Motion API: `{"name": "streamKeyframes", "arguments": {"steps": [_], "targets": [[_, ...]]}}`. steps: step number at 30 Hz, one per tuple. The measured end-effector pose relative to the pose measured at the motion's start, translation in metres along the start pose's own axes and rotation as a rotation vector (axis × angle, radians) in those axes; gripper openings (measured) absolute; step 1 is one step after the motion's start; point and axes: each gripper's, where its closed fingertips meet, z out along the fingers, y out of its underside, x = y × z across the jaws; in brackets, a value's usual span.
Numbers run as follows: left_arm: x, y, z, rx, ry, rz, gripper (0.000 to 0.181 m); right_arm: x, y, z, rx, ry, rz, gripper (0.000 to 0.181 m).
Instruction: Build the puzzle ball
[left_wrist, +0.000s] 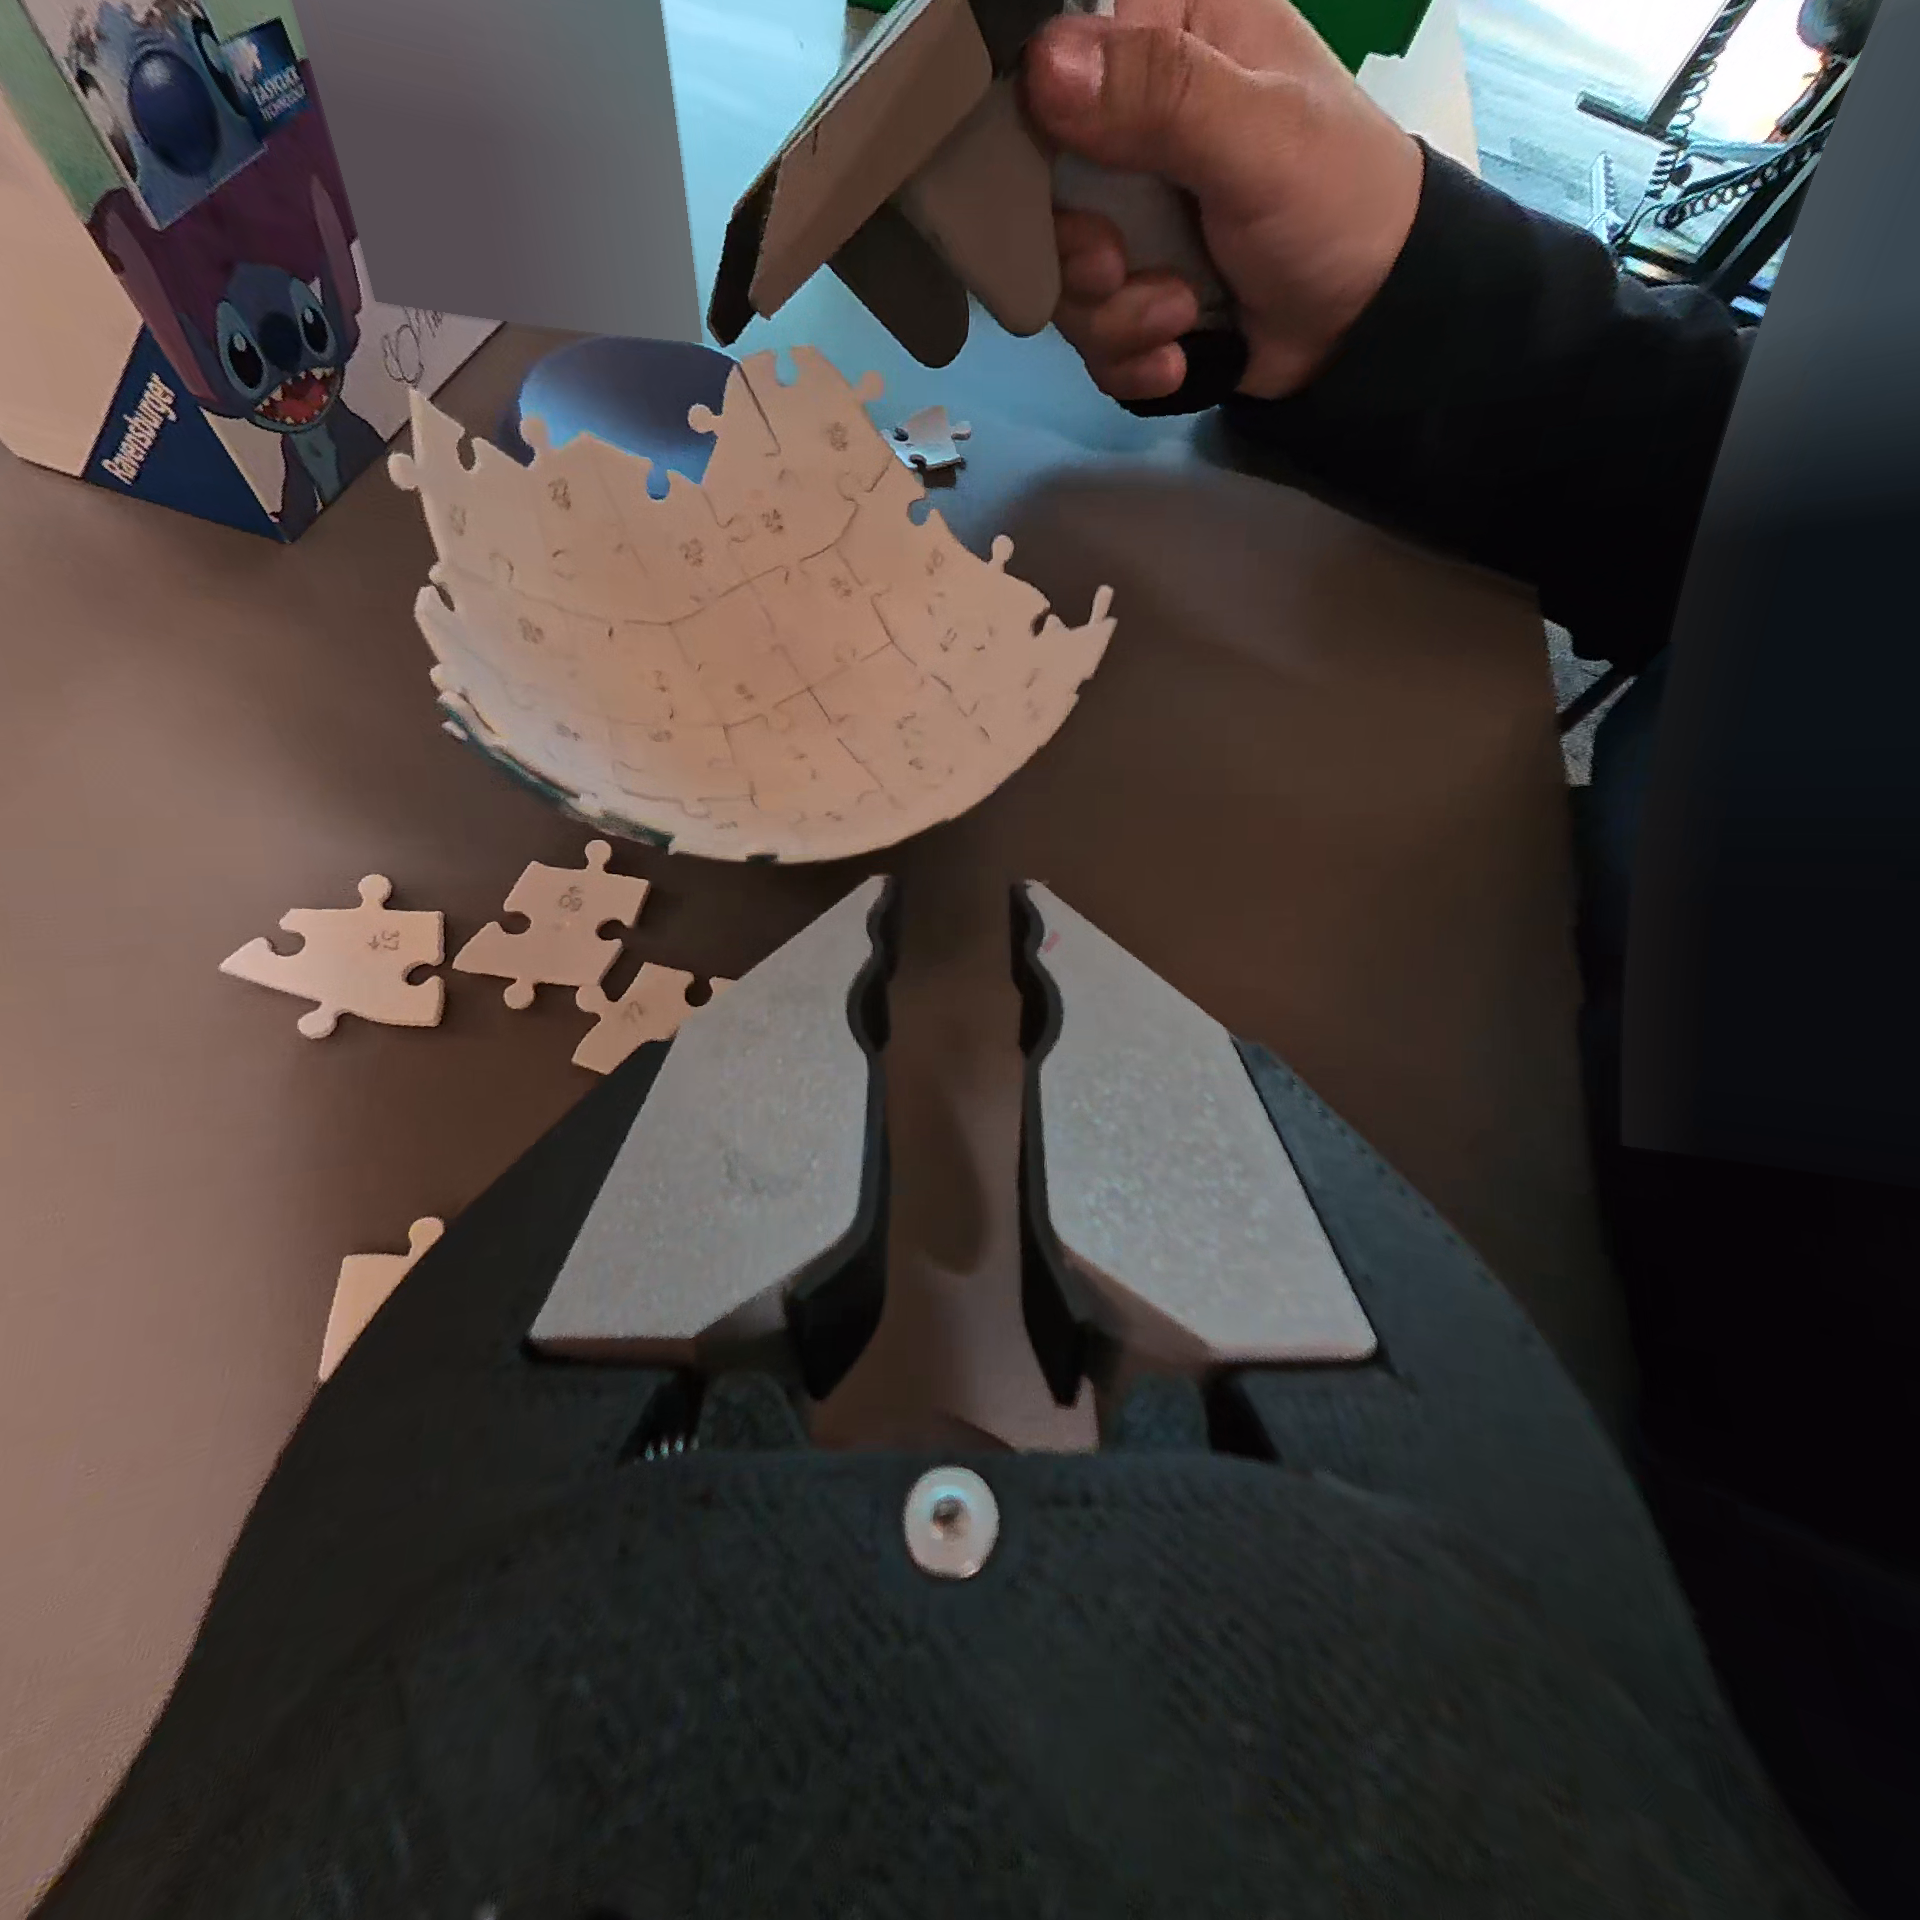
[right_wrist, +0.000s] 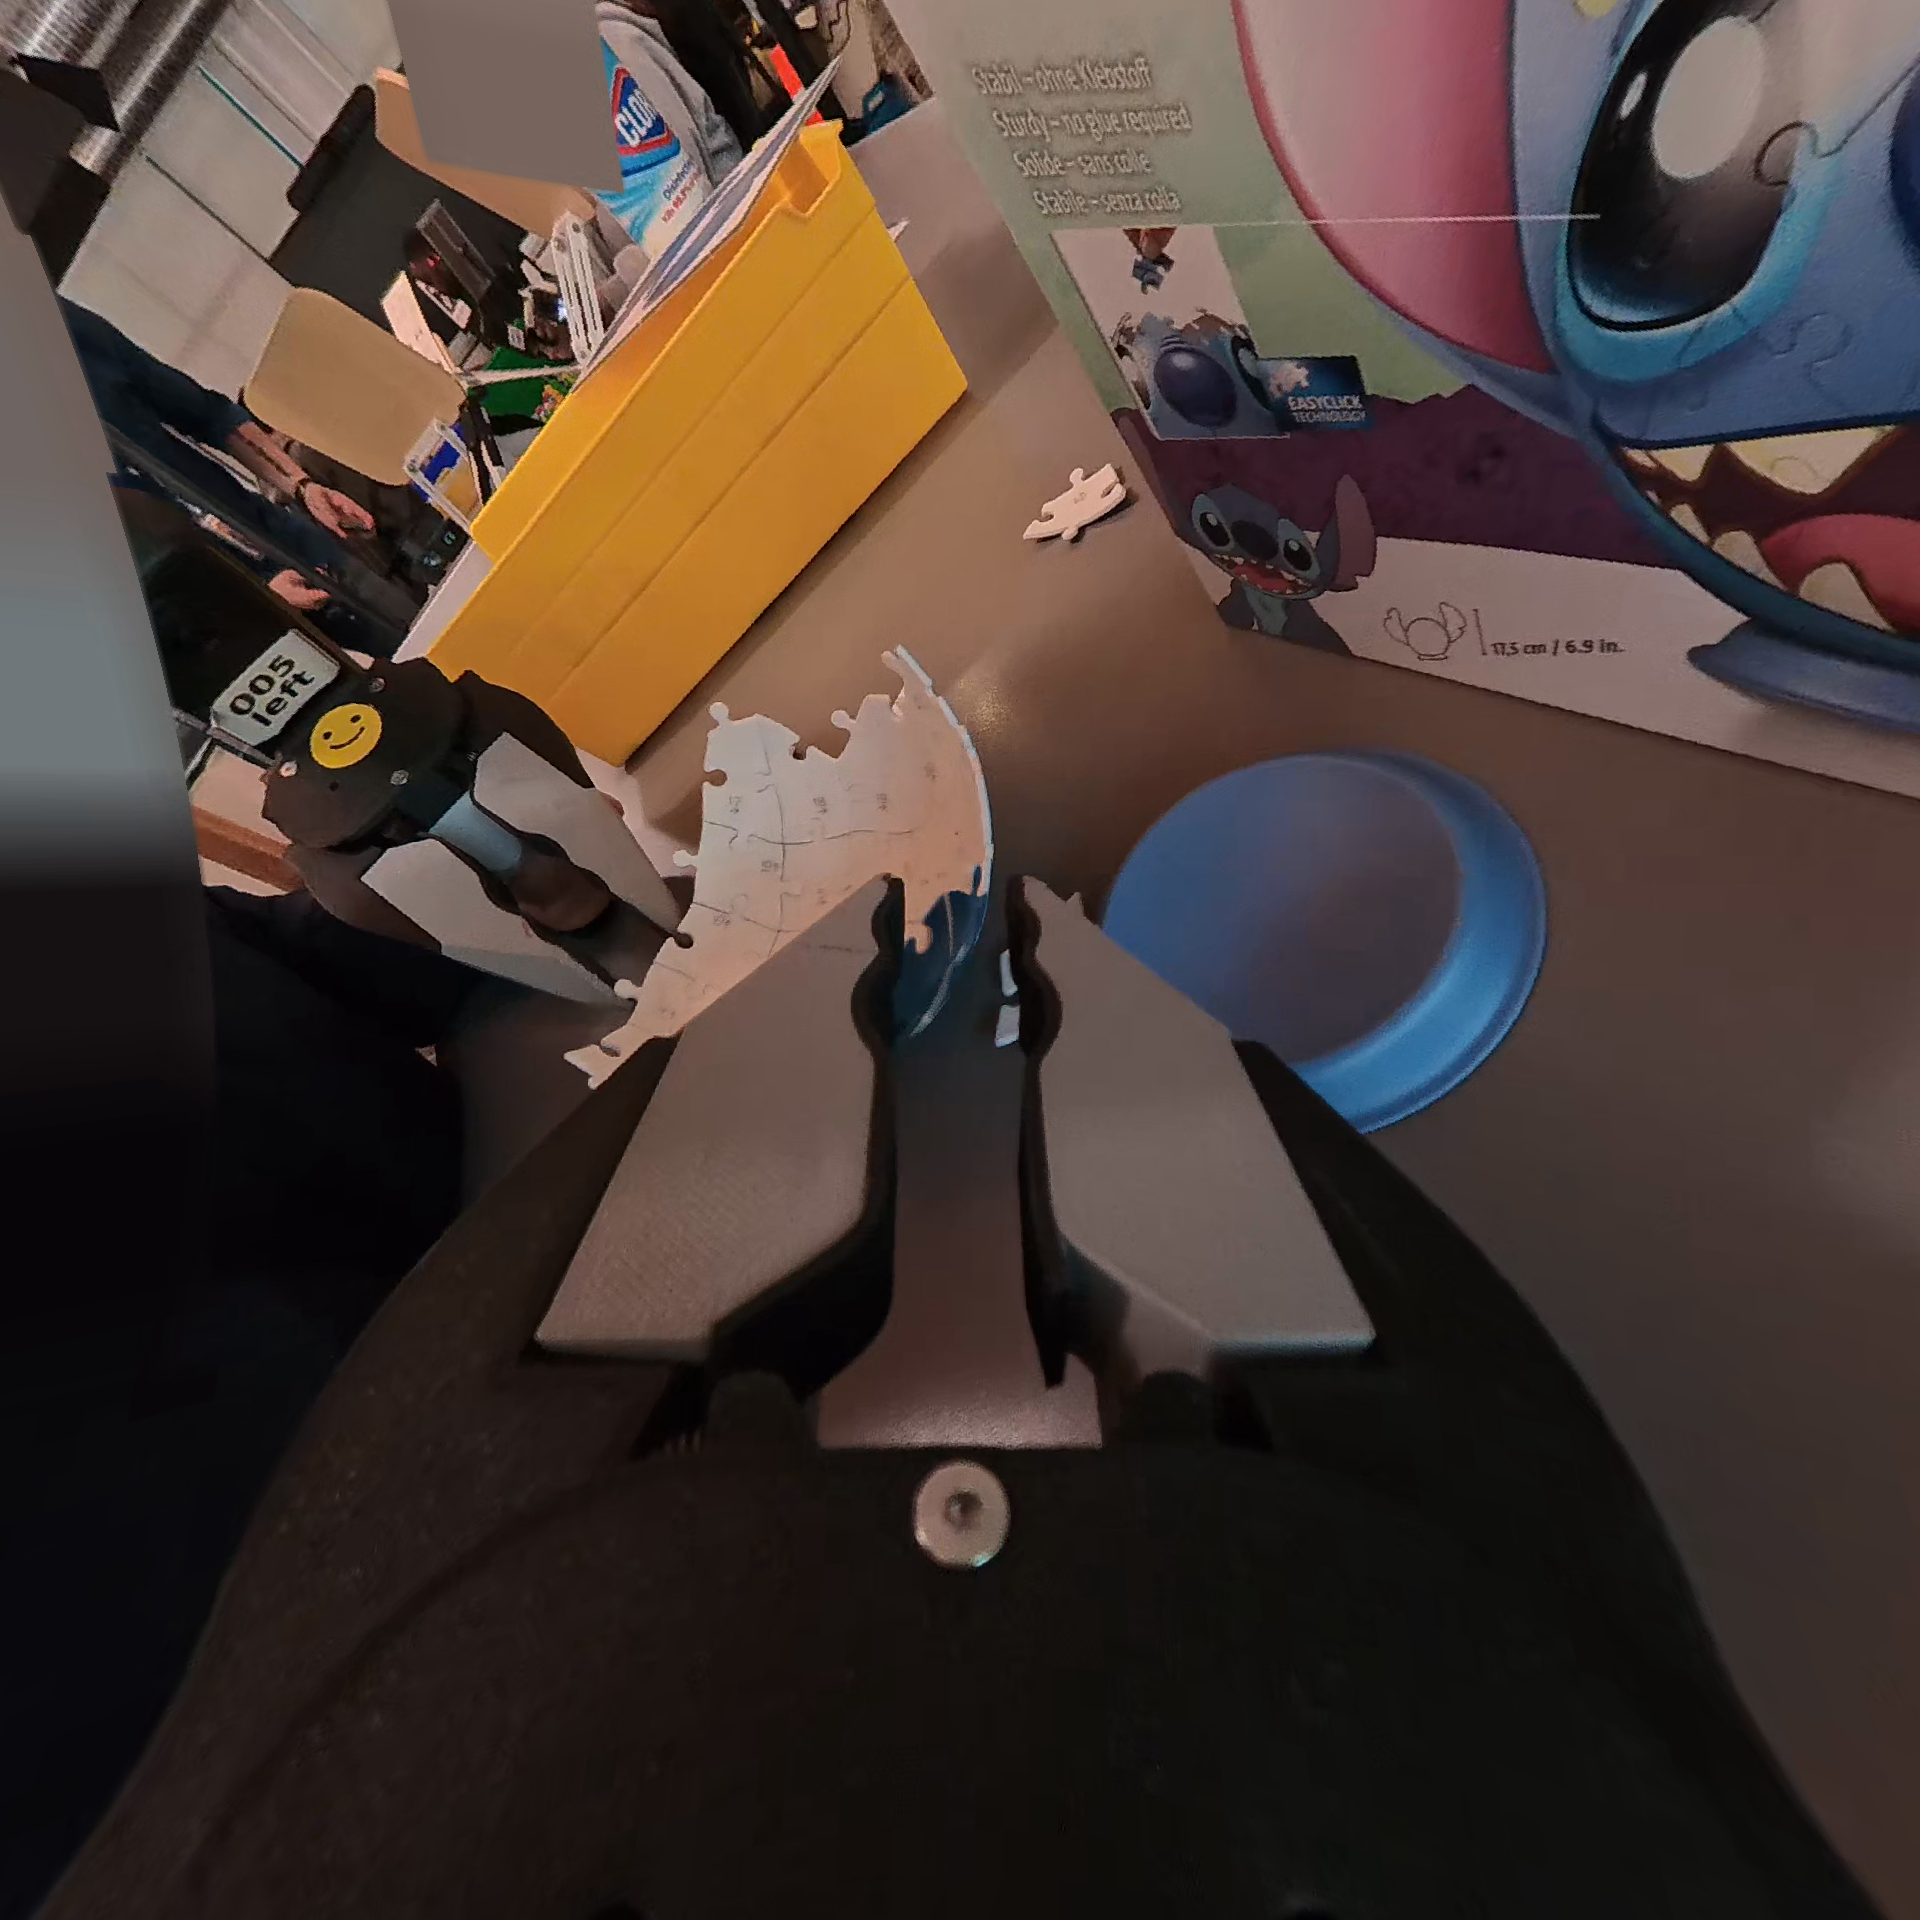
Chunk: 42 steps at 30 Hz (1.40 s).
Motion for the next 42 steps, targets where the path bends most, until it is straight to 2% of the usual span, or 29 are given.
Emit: {"name": "streamKeyframes", "arguments": {"steps": [8,13,15,20,25,33,39,42], "targets": [[0.003,-0.004,-0.005,0.021,0.025,-0.003,0.027,0.007,-0.007,-0.005,0.050,0.014,0.020,0.018],[0.001,-0.002,-0.004,0.008,0.003,0.000,0.025,-0.008,-0.008,-0.003,0.056,-0.088,0.041,0.024],[0.000,-0.001,-0.004,0.000,-0.009,0.013,0.025,-0.011,-0.006,-0.003,0.044,-0.095,0.052,0.027],[0.000,0.003,-0.001,-0.015,-0.005,0.014,0.025,0.002,0.008,0.002,-0.029,0.011,0.047,0.028],[0.001,0.003,0.000,-0.015,-0.004,0.016,0.025,-0.005,0.016,0.011,-0.067,-0.037,0.085,0.031],[0.003,0.003,0.001,-0.025,-0.018,0.031,0.025,-0.008,0.025,0.021,-0.110,-0.011,0.105,0.030],[0.002,0.005,0.002,-0.037,-0.031,0.058,0.027,-0.012,0.012,0.013,-0.049,-0.010,0.044,0.030],[0.002,-0.002,-0.006,-0.009,-0.033,0.083,0.032,-0.012,0.001,0.004,0.013,-0.004,0.025,0.030]]}}
